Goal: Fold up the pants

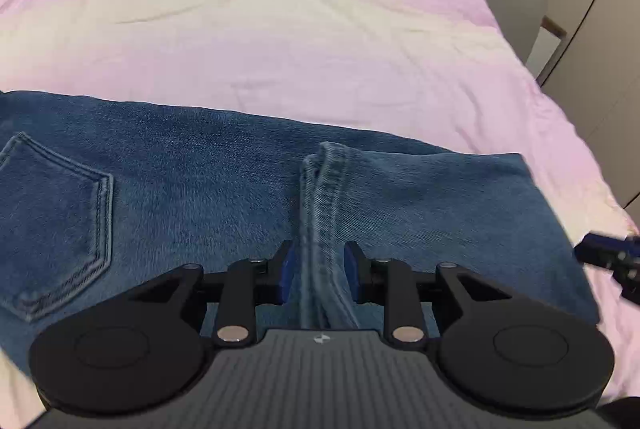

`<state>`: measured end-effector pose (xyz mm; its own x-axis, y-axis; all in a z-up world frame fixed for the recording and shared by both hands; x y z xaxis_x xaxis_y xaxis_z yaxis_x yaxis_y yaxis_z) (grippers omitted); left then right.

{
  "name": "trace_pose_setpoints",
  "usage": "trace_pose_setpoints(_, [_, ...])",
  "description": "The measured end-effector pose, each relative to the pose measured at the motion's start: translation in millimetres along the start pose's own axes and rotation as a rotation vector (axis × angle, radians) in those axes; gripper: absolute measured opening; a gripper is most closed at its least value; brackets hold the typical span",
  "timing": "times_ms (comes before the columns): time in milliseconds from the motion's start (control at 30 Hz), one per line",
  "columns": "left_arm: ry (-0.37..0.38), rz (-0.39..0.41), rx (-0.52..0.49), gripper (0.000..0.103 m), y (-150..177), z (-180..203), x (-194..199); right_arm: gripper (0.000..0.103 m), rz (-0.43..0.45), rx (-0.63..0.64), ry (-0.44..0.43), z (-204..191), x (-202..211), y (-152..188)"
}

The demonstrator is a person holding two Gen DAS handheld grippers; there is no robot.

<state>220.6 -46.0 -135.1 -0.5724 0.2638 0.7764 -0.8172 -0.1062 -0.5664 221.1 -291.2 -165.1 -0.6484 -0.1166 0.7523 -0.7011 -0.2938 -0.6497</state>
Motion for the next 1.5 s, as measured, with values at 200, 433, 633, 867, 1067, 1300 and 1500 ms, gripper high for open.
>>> trace_pose_setpoints(200, [0.002, -0.003, 0.019, 0.031, 27, 3, 16, 0.013, -0.024, -0.052, 0.007, -18, 18, 39])
trace_pose_setpoints(433, [-0.024, -0.050, 0.115, 0.040, 45, -14, -11, 0.016, -0.166, -0.056, -0.043, -18, -13, 51])
trace_pose_setpoints(633, [-0.037, -0.040, 0.082, 0.041, 45, -12, -14, 0.013, -0.243, -0.008, -0.046, -21, -35, 44])
trace_pose_setpoints(867, [-0.011, 0.040, 0.071, 0.047, 37, -16, 38, 0.013, -0.253, 0.123, 0.013, -41, -23, 26])
trace_pose_setpoints(1067, [-0.048, 0.128, 0.130, 0.062, 18, -47, 96, 0.024, -0.141, 0.213, -0.036, -75, 9, -5])
trace_pose_setpoints(1300, [-0.110, 0.188, 0.299, 0.069, 5, -117, 139, 0.025, -0.088, 0.299, -0.146, -132, 3, -45])
trace_pose_setpoints(1500, [-0.176, 0.223, 0.464, 0.075, 0, -178, 153, 0.025, -0.113, 0.461, -0.167, -185, -26, -74])
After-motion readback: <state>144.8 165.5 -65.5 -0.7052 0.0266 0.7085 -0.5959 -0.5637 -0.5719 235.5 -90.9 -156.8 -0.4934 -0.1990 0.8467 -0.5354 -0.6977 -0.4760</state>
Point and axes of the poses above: each gripper's, at about its wrist camera, not at the fingertips, and x roughly against the way its jaws point, z to its right, y to its underside, the point moved 1 cm from there along -x, roughly the way its jaws point, and after that the axes turned 5 degrees about x, right-handed, at the moved point
